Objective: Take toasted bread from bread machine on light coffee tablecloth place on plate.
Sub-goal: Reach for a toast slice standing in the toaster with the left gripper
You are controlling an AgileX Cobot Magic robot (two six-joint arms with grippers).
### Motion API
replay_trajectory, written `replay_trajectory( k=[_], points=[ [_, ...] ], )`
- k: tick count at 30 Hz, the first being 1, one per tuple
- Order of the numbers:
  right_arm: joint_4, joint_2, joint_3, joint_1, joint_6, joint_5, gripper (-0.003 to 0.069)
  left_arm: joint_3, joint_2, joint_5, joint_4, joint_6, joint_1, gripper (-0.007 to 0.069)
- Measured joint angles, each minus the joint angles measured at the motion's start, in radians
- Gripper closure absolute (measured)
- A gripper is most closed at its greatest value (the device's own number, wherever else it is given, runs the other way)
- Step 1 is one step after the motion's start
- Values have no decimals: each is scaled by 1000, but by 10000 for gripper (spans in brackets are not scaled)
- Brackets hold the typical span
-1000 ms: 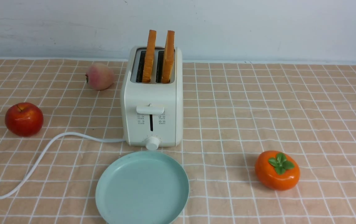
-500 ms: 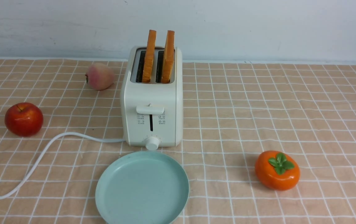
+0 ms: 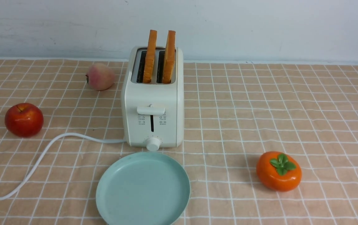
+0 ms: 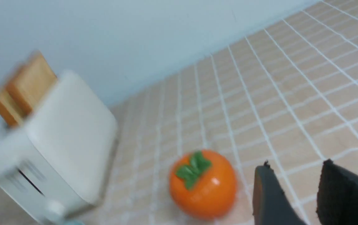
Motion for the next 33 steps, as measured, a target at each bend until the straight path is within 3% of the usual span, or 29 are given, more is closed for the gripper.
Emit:
replay_trajectory(
  k=[4, 5, 6, 8, 14, 19, 20, 22, 26, 29, 31, 33],
  points=[
    [59, 0, 0, 0, 22, -100, 419, 0, 0, -40, -107, -55, 0, 440],
    [66, 0, 0, 0, 22, -126, 419, 0, 0, -51, -122, -69, 0, 482],
    [71, 0, 0, 0, 22, -150, 419, 0, 0, -62, -131, -80, 0, 573],
    [83, 0, 0, 0, 35, -184, 419, 0, 0, -71, -135, -84, 0, 638],
    [132, 0, -57, 0, 110, -209, 419, -168, 15, 19, -140, -34, 0, 638],
    [78, 140, -396, 0, 88, 65, 419, -466, 275, 444, -129, 179, 0, 638],
    [68, 162, -411, 0, 83, 98, 419, -466, 290, 464, -128, 179, 0, 638],
    [22, 317, -589, 0, -2, 327, 419, -594, 484, 706, -114, 256, 0, 638],
    [19, 583, -799, 0, -161, 699, 455, -789, 815, 1028, -88, 313, 0, 638],
    [64, 736, -857, 0, -322, 902, 571, -895, 1022, 1149, -73, 364, 0, 638],
    [108, 799, -853, 0, -394, 953, 652, -948, 1124, 1172, -62, 397, -5, 638],
    [149, 826, -839, 0, -430, 965, 673, -991, 1185, 1176, -48, 419, -29, 638]
  ],
)
